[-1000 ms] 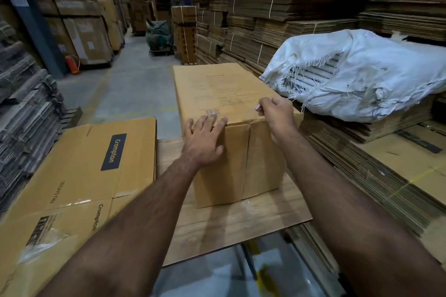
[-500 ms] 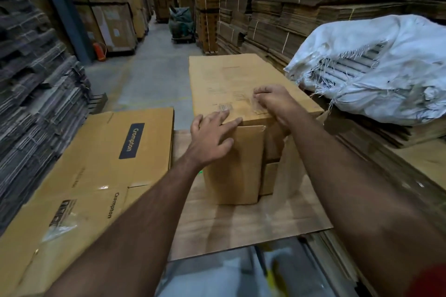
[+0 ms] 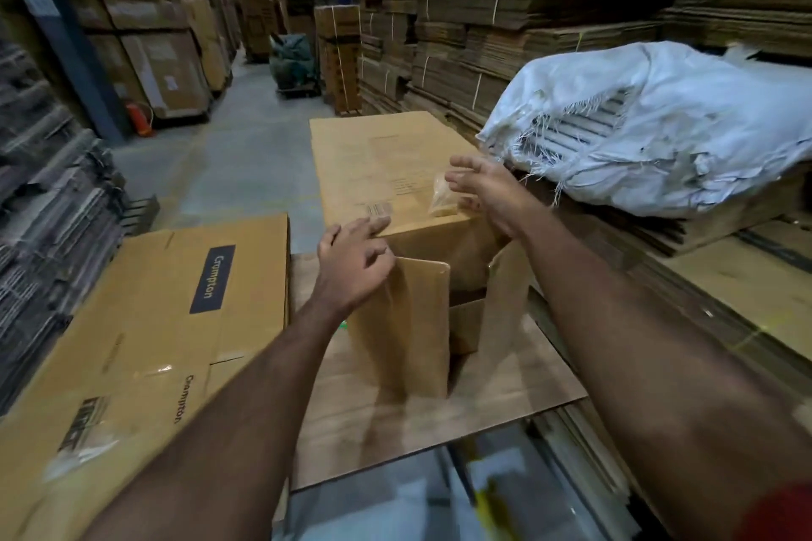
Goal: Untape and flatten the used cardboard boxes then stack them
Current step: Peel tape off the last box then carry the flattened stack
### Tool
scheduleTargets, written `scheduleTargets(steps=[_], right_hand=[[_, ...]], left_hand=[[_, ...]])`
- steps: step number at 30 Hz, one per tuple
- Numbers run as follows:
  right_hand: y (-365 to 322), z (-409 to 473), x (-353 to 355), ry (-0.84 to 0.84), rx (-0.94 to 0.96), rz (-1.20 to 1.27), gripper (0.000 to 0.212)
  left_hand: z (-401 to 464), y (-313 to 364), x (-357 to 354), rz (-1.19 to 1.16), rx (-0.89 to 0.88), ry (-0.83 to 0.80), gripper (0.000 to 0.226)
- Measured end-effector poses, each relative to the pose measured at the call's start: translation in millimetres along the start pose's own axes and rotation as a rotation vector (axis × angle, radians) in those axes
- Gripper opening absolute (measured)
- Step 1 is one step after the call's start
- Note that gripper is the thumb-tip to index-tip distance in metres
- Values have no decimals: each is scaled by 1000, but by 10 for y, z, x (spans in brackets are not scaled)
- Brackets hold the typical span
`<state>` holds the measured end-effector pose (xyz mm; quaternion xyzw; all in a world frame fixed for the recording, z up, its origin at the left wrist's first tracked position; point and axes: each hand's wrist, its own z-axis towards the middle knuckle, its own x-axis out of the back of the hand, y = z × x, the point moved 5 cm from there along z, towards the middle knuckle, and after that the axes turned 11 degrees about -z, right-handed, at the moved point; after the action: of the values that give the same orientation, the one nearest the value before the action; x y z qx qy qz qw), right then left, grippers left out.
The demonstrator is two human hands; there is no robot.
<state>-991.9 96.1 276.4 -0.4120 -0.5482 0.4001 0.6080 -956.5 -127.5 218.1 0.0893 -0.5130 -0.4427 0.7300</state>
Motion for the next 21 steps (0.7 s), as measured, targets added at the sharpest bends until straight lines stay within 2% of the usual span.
scheduleTargets(steps=[6, 10, 14, 17, 19, 21], right_hand=[[-364, 115, -122, 24, 32, 61, 31], [-452, 202, -105, 183, -14, 240, 22], [-490, 104, -173, 168, 28, -100, 17], [-503, -103, -213, 170, 110, -289, 21], [-428, -269, -179, 228, 143, -419, 20], [-271, -435, -43, 363, 119, -545, 18]], left_hand=[[11, -169, 184, -72, 26, 4, 31], [-15, -285, 295, -113, -11, 13, 37], [47, -370, 366, -124, -50, 16, 51], [135, -396, 369, -92, -57, 43, 46], [194, -451, 351, -79, -34, 82, 39], [252, -496, 325, -36, -50, 86, 42]])
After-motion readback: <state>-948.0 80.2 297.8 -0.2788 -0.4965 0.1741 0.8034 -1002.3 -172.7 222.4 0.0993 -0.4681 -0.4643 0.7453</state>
